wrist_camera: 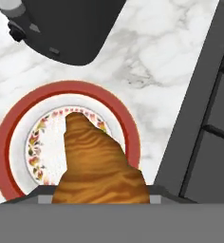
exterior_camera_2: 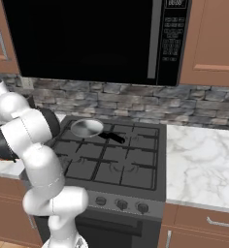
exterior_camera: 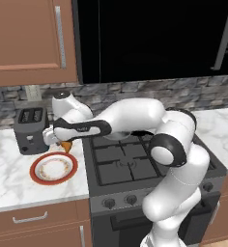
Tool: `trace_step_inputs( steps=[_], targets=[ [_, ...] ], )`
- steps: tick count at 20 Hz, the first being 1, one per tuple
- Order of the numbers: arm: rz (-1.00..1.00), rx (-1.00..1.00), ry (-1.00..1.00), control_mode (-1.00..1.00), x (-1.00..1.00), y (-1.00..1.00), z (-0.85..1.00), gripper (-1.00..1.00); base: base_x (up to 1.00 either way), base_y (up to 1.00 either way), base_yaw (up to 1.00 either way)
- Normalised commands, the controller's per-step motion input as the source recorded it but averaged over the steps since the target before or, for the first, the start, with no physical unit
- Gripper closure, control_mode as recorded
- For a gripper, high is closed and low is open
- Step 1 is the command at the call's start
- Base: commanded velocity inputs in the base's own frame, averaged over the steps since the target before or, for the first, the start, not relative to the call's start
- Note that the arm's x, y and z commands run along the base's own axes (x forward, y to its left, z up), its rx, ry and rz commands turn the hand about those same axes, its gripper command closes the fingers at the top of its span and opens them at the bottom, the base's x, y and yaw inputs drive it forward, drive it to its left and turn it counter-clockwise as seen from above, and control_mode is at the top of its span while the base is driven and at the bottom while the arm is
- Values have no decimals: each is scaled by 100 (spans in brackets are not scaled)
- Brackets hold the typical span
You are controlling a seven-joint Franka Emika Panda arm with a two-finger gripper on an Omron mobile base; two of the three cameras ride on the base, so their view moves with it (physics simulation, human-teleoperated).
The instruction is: Pick the croissant and place it on the pan. Then turn on the stove to warm the croissant.
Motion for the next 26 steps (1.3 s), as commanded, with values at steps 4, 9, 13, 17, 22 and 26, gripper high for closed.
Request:
trace_step_inputs(
  steps=[4, 9, 13, 17, 22, 26],
  targets=[
    [-40, 0, -13, -100, -11, -47, 27, 100, 0, 0, 0],
    [-34, 0, -12, -100, -15, -55, 29, 100, 0, 0, 0],
    [-33, 0, -13, -100, -16, -57, 29, 100, 0, 0, 0],
    [-32, 0, -16, -100, -16, -61, 31, 100, 0, 0, 0],
    [-29, 0, -18, -100, -14, -64, 22, 100, 0, 0, 0],
    [-25, 2, -17, -100, -9, -64, 16, 100, 0, 0, 0]
  ],
)
